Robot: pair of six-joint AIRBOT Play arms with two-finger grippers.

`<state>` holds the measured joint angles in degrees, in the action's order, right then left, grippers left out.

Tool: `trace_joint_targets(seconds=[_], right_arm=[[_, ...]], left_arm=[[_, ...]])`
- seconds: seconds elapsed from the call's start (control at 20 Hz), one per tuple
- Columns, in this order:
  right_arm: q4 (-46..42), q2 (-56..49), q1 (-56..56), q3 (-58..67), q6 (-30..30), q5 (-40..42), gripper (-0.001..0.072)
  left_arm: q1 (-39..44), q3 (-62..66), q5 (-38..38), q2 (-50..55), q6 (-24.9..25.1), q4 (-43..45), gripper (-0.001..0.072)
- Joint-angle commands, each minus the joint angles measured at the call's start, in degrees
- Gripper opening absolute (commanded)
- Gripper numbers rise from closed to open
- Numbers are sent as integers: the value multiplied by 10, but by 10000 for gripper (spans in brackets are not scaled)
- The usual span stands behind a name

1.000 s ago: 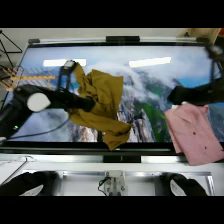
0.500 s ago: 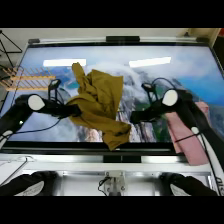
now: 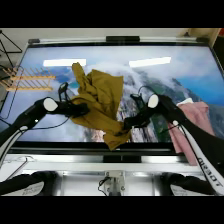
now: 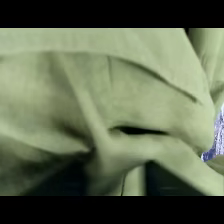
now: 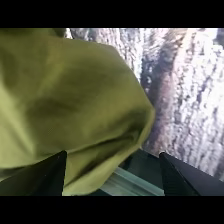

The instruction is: Fold the shirts.

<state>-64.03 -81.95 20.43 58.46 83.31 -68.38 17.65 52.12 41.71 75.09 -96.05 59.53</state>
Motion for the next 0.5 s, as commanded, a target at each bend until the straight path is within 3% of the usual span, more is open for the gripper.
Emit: trace_joint_targets(seconds=[0.0,0.05,0.1,0.15,0.25,0.45], right_arm=[[17,-44,1,0,-6,0,697],[23,-54,1,0,-6,0,694],[33,-63,1,0,-6,0,687],[47,-70,1,0,-7,0,590],[59,-72,1,0,-10,4,68],[12,-42,-6,34,-44,-21,62]], left_arm=[[1,0,-21,6,0,-12,264],[1,0,-23,6,0,-14,238],[1,0,-23,6,0,-17,97],[1,0,-26,5,0,-17,41],[1,4,-31,0,8,-17,40],[1,77,-31,-34,97,-17,39]])
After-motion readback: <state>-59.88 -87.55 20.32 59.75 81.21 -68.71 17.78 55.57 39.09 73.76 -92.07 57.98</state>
